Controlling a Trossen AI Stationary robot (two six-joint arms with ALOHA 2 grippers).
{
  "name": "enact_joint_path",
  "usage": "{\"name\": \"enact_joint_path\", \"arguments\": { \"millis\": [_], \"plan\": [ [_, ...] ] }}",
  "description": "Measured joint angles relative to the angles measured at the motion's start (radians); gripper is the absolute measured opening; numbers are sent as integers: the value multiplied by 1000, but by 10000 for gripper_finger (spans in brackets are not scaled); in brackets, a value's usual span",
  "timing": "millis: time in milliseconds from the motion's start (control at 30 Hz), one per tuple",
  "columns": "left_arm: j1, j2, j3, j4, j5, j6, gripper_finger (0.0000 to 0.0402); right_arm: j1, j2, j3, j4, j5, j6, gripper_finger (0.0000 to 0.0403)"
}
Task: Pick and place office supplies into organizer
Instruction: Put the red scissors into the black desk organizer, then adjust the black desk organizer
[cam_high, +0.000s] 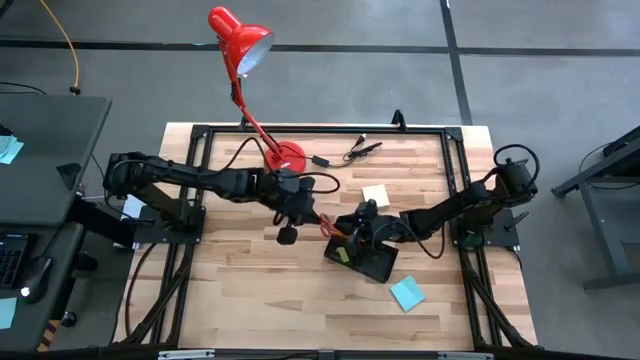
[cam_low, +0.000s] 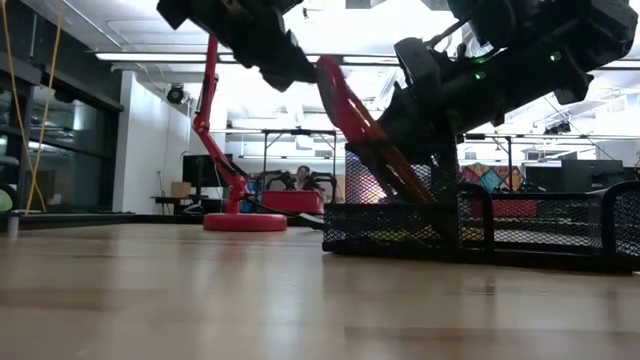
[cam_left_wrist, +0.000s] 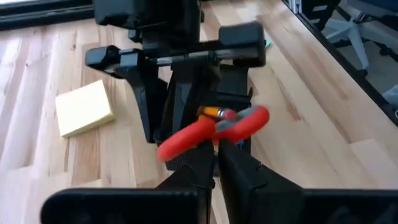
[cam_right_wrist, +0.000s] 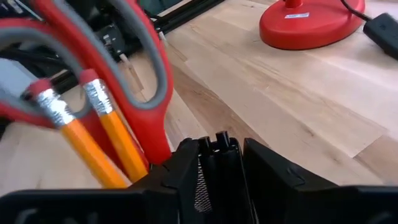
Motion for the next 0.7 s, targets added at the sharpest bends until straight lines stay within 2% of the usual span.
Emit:
{"name": "enact_joint_path", "arguments": {
  "millis": [133, 267, 467, 567, 700],
  "plan": [
    [0, 0, 17, 4, -3, -3, 3, 9, -33, 9, -10, 65, -65, 127],
    [0, 0, 19, 3, -12, -1, 10, 7, -95, 24, -15, 132, -137, 129],
    [0, 14, 20, 29, -14, -1, 2, 10, -197, 61, -96, 150, -176, 129],
    [0, 13, 19, 56, -14, -18, 4, 24, -263, 86, -209, 191, -148, 129],
    [1, 3, 19, 65, -5, -38, 12, 51, -370, 116, -438, 232, -29, 129]
  ]
}}
